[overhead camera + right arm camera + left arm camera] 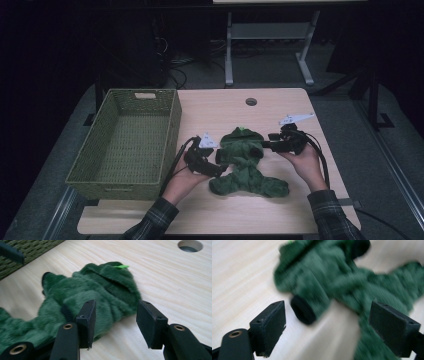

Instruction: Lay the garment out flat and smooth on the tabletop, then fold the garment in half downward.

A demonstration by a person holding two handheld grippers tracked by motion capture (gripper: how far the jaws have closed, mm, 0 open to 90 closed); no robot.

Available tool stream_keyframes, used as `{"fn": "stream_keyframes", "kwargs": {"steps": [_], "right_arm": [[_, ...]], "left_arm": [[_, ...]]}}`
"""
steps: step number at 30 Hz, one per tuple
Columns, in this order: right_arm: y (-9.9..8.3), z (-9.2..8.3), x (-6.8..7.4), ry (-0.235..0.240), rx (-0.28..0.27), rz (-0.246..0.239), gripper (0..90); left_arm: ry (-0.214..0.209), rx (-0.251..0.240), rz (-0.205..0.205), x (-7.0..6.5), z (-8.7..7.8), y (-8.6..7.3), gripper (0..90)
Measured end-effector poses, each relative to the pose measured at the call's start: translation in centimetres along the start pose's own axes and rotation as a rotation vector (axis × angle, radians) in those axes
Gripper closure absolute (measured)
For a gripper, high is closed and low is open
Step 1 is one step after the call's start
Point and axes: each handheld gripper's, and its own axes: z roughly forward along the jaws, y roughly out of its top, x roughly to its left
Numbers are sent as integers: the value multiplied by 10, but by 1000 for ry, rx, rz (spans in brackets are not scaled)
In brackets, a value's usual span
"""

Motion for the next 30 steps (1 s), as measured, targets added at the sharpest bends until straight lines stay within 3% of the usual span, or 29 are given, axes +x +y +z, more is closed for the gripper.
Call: {"fn": "stream_keyframes", "kwargs": {"steps": [8,15,23,26,29,30], "right_arm": [[-7,-4,23,22,-13,-23,529],[-10,-3,44,39,-10,-59,556],[-9,-4,72,87,-26,-109,596],[-9,-4,89,122,-28,-128,609],[-9,-3,98,140,-34,-143,616],[-9,0,107,155,-24,-159,629]], "left_arm": [[14,-34,16,-25,-21,-34,126],[6,18,24,-39,-24,-63,125],[24,47,21,-45,-27,-76,126],[30,62,30,-48,-25,-81,126],[44,91,39,-49,-22,-84,126],[43,91,37,-48,-20,-86,125]]}}
